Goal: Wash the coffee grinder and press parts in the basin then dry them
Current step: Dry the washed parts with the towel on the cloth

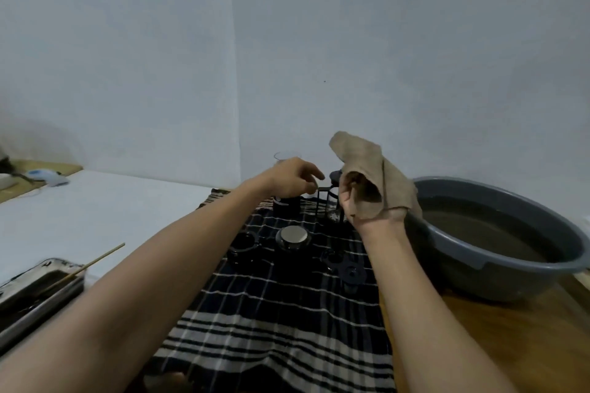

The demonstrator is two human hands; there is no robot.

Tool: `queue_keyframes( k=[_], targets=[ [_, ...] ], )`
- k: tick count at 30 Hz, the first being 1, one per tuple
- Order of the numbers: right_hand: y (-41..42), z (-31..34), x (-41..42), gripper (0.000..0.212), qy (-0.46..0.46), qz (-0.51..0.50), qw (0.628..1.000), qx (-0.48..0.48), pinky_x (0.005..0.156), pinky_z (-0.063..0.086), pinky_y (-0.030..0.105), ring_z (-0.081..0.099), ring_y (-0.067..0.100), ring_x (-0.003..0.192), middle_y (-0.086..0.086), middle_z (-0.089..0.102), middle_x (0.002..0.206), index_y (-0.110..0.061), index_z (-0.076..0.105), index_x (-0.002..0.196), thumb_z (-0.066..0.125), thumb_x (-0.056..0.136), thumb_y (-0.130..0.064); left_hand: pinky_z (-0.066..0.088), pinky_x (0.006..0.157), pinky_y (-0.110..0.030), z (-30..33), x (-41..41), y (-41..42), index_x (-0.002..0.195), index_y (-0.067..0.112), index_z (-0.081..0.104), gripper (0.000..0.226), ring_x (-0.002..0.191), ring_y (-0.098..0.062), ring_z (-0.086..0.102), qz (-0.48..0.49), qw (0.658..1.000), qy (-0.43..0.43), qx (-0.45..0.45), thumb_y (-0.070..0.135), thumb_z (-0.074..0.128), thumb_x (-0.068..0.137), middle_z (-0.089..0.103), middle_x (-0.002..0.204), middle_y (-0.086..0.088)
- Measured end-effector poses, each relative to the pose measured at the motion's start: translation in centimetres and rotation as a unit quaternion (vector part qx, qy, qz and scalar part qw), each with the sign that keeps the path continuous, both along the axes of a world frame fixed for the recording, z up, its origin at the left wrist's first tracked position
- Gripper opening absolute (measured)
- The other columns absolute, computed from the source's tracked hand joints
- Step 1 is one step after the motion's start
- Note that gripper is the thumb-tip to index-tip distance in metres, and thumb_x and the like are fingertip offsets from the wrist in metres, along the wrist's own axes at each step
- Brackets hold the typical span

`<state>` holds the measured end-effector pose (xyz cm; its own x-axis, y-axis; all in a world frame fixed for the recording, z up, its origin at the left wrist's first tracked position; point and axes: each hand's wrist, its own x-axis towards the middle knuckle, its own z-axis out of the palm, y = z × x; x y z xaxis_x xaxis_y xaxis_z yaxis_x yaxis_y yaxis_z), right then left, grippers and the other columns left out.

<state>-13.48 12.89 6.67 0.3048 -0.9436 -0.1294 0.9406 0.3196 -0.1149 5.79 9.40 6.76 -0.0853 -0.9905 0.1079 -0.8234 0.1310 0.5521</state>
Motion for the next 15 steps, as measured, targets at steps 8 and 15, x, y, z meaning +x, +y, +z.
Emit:
queue_keyframes(
  k=[8, 15],
  targets=[
    [0.0, 1.0, 1.3, 0.053, 0.054, 0.055, 0.990, -0.117, 0.088, 0.059, 0.044, 0.070, 0.035, 0.105, 0.021, 0.069, 0.122, -0.004, 0.059, 0.132, 0.045, 0.103, -0.046, 0.049, 0.099, -0.031, -1.1, 2.7, 3.8, 0.121, 0.024, 0.075, 0.029, 0.106, -0.014, 0.066, 0.035, 0.997, -0.050, 0.041, 0.022, 0.068, 0.093, 0.074, 0.115, 0.004],
    [0.1, 0.7, 1.4, 0.055, 0.188, 0.019, 0.977, -0.102, 0.113, 0.040, 0.049, 0.050, 0.033, 0.137, 0.009, 0.051, 0.151, -0.018, 0.048, 0.148, 0.027, 0.106, -0.046, 0.048, 0.105, -0.038, -1.2, 2.6, 5.5, 0.132, 0.023, 0.069, 0.038, 0.121, -0.023, 0.061, 0.050, 0.973, -0.195, 0.109, 0.019, 0.056, 0.096, 0.067, 0.135, 0.001]
  ],
)
